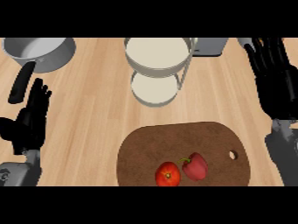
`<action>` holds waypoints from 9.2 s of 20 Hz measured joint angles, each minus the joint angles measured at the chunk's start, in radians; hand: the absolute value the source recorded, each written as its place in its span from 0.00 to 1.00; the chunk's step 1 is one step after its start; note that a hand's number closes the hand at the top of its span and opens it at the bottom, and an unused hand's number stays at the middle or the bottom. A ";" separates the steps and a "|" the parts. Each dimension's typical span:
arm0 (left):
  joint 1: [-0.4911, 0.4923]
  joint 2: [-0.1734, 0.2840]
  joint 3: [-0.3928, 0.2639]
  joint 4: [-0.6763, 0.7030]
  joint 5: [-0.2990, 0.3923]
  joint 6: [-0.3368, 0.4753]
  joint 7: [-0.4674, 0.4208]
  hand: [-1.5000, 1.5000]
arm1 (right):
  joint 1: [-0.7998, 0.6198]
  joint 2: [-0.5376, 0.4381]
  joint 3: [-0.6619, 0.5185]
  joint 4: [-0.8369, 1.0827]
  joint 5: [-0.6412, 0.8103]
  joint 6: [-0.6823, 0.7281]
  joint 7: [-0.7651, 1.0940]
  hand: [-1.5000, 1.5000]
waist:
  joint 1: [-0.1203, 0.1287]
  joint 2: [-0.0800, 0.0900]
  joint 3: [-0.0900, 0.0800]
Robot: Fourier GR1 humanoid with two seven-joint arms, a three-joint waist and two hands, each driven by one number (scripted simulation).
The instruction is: Pick the bell pepper from the cutting board and place it in the tiered basket
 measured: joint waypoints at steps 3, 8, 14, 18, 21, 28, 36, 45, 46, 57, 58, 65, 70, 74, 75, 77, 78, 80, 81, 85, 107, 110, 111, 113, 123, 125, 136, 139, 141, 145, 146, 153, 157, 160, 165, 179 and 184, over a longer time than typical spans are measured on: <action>0.036 -0.004 -0.012 0.013 -0.008 -0.008 0.000 0.50 | 0.016 -0.039 0.035 -0.075 0.065 0.026 -0.036 1.00 | -0.008 0.010 0.018; 0.133 -0.014 -0.069 0.043 -0.036 -0.017 0.026 0.50 | 0.069 -0.164 0.024 -0.143 0.245 0.001 -0.095 0.00 | -0.047 0.011 0.026; 0.186 -0.054 -0.135 0.044 -0.074 -0.010 0.046 0.50 | 0.326 -0.041 -0.043 -0.213 0.230 -0.090 -0.269 0.00 | -0.037 0.019 0.033; 0.200 -0.078 -0.161 0.025 -0.108 0.009 0.054 0.50 | 0.509 -0.069 -0.047 -0.364 0.222 -0.013 -0.315 0.00 | -0.030 0.019 0.034; 0.206 -0.082 -0.155 0.030 -0.105 0.004 0.038 0.50 | 0.605 -0.159 -0.021 -0.456 0.290 0.023 -0.243 0.00 | -0.034 0.017 0.033; 0.217 -0.060 -0.138 0.020 -0.096 -0.015 0.040 0.50 | 0.780 -0.400 0.032 -0.654 0.547 0.093 -0.025 0.00 | -0.041 0.015 0.029; 0.213 -0.072 -0.145 0.016 -0.102 -0.020 0.047 0.50 | 0.833 -0.483 0.125 -0.775 0.816 0.062 0.266 0.00 | -0.027 0.018 0.030; 0.186 -0.082 -0.151 0.035 -0.121 -0.020 0.055 0.50 | 0.691 -0.466 0.325 -0.714 1.032 0.017 0.496 0.00 | -0.008 0.020 0.030; 0.187 -0.084 -0.149 0.039 -0.121 -0.021 0.046 0.50 | 0.677 -0.467 0.347 -0.707 1.070 0.022 0.523 0.00 | -0.008 0.019 0.030; 0.179 -0.093 -0.143 0.045 -0.129 -0.040 0.044 0.50 | 0.507 -0.211 0.714 -0.628 1.587 0.267 0.899 0.00 | -0.001 0.021 0.033; 0.180 -0.097 -0.141 0.045 -0.130 -0.041 0.044 0.50 | 0.484 -0.167 0.741 -0.601 1.613 0.286 0.915 0.00 | -0.001 0.021 0.033; 0.194 -0.106 -0.121 0.037 -0.143 -0.055 0.043 0.50 | 0.427 0.007 0.803 -0.471 1.703 0.384 0.958 0.00 | -0.004 0.022 0.035; 0.198 -0.124 -0.119 0.051 -0.158 -0.056 0.017 0.50 | 0.423 0.062 0.787 -0.456 1.710 0.484 0.975 0.00 | -0.006 0.021 0.036; 0.195 -0.134 -0.115 0.046 -0.173 -0.051 0.027 0.50 | 0.412 0.108 0.753 -0.416 1.703 0.530 0.961 0.00 | -0.006 0.021 0.036; 0.187 -0.133 -0.108 0.049 -0.171 -0.056 0.034 0.50 | 0.406 0.117 0.740 -0.408 1.698 0.542 0.954 0.00 | -0.006 0.021 0.037; 0.195 -0.130 -0.100 0.049 -0.172 -0.069 0.019 0.50 | 0.405 0.134 0.726 -0.390 1.700 0.555 0.946 0.00 | -0.006 0.021 0.036; 0.199 -0.132 -0.102 0.034 -0.178 -0.064 0.038 0.50 | 0.409 0.132 0.716 -0.384 1.701 0.558 0.940 0.00 | -0.006 0.022 0.036; 0.203 -0.133 -0.103 0.015 -0.183 -0.066 0.066 0.50 | 0.414 0.140 0.701 -0.385 1.700 0.572 0.931 0.00 | -0.006 0.022 0.035; 0.196 -0.139 -0.097 0.028 -0.183 -0.069 0.061 0.50 | 0.409 0.147 0.689 -0.381 1.699 0.583 0.925 0.00 | -0.006 0.023 0.035; 0.212 -0.140 -0.087 0.020 -0.188 -0.083 0.048 0.50 | 0.414 0.179 0.666 -0.341 1.705 0.601 0.917 0.00 | -0.006 0.022 0.035; 0.207 -0.192 -0.043 0.020 -0.250 -0.121 0.068 0.50 | 0.392 0.205 0.548 -0.119 1.708 0.506 0.725 1.00 | -0.006 0.017 0.031; 0.215 -0.191 -0.039 0.012 -0.251 -0.126 0.064 0.50 | 0.379 0.188 0.571 -0.090 1.745 0.464 0.687 1.00 | -0.006 0.014 0.028; 0.216 -0.188 -0.035 0.011 -0.252 -0.130 0.071 0.50 | 0.377 0.190 0.562 -0.082 1.743 0.457 0.678 1.00 | -0.006 0.014 0.027; 0.209 -0.191 -0.029 0.026 -0.251 -0.137 0.061 0.50 | 0.364 0.212 0.537 -0.078 1.732 0.490 0.697 1.00 | -0.007 0.014 0.028; 0.204 -0.204 -0.022 0.029 -0.263 -0.131 0.048 0.50 | 0.308 0.306 0.334 -0.070 1.614 0.500 0.800 1.00 | -0.007 0.020 0.034; 0.205 -0.207 -0.022 0.029 -0.264 -0.128 0.057 0.50 | 0.294 0.314 0.305 -0.150 1.580 0.483 0.828 1.00 | -0.012 0.019 0.035; 0.222 -0.199 -0.016 0.006 -0.257 -0.143 0.072 0.50 | 0.120 0.318 0.289 -0.649 1.590 0.529 0.990 1.00 | -0.014 0.016 0.034; 0.216 -0.196 -0.010 0.015 -0.259 -0.145 0.069 0.50 | 0.009 0.318 0.275 -0.724 1.600 0.625 1.014 1.00 | -0.012 0.016 0.033; 0.211 -0.200 -0.014 0.021 -0.267 -0.144 0.065 0.50 | -0.075 0.319 0.241 -0.715 1.592 0.655 1.018 1.00 | -0.009 0.017 0.034; 0.215 -0.204 -0.019 0.016 -0.271 -0.147 0.059 0.50 | -0.217 0.320 0.166 -0.652 1.568 0.695 1.027 1.00 | -0.004 0.018 0.033; 0.213 -0.204 -0.017 0.019 -0.267 -0.151 0.059 0.50 | -0.261 0.321 0.138 -0.621 1.558 0.701 1.027 1.00 | -0.003 0.019 0.033; 0.212 -0.214 -0.028 0.010 -0.279 -0.146 0.068 0.50 | -0.496 0.322 0.015 -0.373 1.541 0.692 1.040 1.00 | 0.007 0.022 0.034; 0.214 -0.209 -0.024 -0.005 -0.277 -0.152 0.089 0.50 | -0.565 0.322 -0.046 -0.230 1.542 0.671 1.013 1.00 | 0.007 0.024 0.033; 0.209 -0.210 -0.021 -0.001 -0.275 -0.157 0.092 0.50 | -0.619 0.323 -0.081 -0.093 1.536 0.629 0.978 1.00 | 0.009 0.025 0.034; 0.202 -0.213 -0.009 0.020 -0.271 -0.166 0.062 0.50 | -0.669 0.324 -0.107 0.104 1.527 0.549 0.920 1.00 | 0.009 0.025 0.036; 0.192 -0.228 -0.010 0.019 -0.296 -0.155 0.072 0.50 | -0.729 0.326 -0.107 0.597 1.506 0.171 0.829 1.00 | 0.015 0.028 0.035; 0.175 -0.234 -0.011 0.036 -0.302 -0.153 0.075 0.50 | -0.726 0.319 -0.147 0.648 1.354 0.030 0.790 0.00 | 0.021 0.022 0.032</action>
